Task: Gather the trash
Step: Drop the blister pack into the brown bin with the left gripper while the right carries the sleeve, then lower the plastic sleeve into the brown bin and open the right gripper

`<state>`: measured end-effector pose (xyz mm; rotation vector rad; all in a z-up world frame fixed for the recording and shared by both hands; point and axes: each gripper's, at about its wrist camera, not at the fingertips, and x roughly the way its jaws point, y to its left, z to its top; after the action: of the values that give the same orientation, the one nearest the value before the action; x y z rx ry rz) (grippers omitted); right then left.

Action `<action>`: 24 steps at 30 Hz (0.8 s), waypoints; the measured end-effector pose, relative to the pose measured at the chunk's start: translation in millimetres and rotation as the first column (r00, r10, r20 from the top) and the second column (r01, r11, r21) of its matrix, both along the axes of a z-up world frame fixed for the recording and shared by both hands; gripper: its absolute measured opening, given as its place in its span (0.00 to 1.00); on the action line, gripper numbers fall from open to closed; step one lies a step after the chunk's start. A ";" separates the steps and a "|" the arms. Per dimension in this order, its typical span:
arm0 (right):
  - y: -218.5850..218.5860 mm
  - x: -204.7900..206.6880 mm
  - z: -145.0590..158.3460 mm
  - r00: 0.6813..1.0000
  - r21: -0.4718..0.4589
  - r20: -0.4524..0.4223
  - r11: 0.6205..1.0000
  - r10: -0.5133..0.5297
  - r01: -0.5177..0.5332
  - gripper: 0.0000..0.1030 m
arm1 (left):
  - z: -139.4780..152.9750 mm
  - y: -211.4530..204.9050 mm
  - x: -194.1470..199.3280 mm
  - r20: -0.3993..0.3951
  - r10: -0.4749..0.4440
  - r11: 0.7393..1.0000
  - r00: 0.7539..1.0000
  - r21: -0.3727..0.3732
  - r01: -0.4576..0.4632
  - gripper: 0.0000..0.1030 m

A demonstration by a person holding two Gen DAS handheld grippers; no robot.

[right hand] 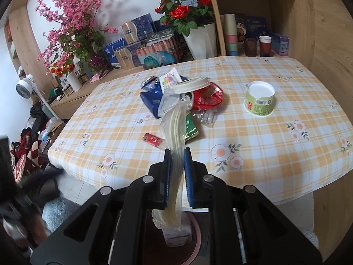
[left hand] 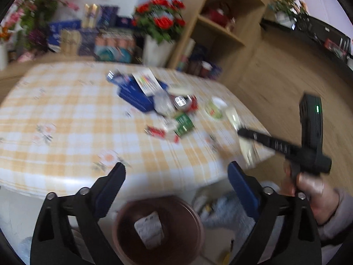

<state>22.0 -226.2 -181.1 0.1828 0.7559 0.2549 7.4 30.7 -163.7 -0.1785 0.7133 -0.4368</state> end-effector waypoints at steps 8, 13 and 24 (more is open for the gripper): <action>16.6 -4.2 -9.8 0.998 0.008 -0.021 0.998 0.061 -0.061 0.15 | 41.1 32.0 -8.3 0.219 0.210 0.962 0.953 0.125 -0.241 0.94; 28.0 -6.7 -9.0 0.994 -0.001 -0.017 0.994 0.111 -0.111 0.15 | 46.5 52.4 -14.0 0.266 0.291 0.937 0.919 0.118 -0.330 0.94; 50.1 -12.2 -13.7 0.979 -0.017 -0.031 0.979 0.203 -0.203 0.15 | 41.5 73.5 -12.3 0.233 0.372 0.907 0.898 0.117 -0.406 0.94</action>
<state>9.8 -176.1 -194.8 0.0897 0.8071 0.4390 -4.9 104.3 -122.1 -0.1159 0.4882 -0.0085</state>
